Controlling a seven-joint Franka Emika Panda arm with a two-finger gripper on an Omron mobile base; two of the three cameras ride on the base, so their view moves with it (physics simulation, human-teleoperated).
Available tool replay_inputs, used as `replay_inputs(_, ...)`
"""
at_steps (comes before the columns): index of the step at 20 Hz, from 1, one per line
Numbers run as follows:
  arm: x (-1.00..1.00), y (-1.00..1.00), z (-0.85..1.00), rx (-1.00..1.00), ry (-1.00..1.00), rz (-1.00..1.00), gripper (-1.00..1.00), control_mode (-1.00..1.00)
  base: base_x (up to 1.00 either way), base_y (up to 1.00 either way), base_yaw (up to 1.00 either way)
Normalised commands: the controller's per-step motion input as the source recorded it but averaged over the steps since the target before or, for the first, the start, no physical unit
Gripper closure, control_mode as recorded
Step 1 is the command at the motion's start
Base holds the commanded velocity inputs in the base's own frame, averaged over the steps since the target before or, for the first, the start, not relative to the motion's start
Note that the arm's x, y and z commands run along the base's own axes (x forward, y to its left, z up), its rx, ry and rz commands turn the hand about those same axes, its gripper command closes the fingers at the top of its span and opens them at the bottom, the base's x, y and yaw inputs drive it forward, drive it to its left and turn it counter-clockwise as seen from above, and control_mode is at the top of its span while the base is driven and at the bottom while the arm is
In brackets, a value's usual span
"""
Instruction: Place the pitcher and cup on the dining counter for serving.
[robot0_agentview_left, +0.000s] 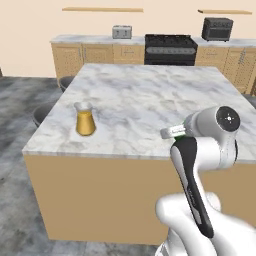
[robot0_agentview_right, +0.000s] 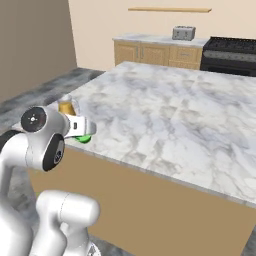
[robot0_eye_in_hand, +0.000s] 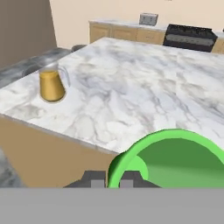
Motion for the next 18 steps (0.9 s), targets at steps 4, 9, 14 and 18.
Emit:
replay_inputs(4, 0.62, 0.00, 0.00, 0.00, 0.00, -0.04, 1.00, -1.00, 0.00, 0.00, 0.00)
replay_inputs(9, 0.75, 0.06, -0.01, -0.08, 0.22, 0.02, 1.00, -1.00, 0.00, 0.00, 0.00)
replay_inputs(14, 0.72, 0.39, 0.00, -0.09, 0.55, 0.10, 1.00, -1.00, 0.00, 0.00, 0.00)
replay_inputs(18, 0.14, 0.36, -0.01, -0.01, 0.18, 0.06, 1.00, -1.00, 0.00, 0.00, 0.00)
